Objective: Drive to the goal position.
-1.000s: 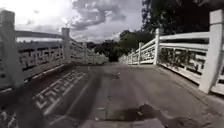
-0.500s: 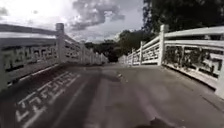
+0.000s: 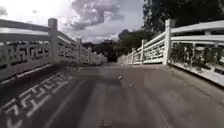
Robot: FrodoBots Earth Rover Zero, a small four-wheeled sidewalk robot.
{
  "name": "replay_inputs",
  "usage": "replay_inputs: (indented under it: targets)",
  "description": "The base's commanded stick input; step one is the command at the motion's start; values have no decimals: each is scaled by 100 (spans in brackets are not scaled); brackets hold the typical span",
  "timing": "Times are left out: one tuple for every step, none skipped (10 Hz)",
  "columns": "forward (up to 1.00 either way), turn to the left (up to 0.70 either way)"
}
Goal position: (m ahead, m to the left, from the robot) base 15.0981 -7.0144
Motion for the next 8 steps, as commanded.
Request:
replay_inputs:
  targets:
    - [70,0]
    - [70,0]
    - [70,0]
    - [70,0]
    - [70,0]
    - [70,0]
    - [70,0]
    - [70,0]
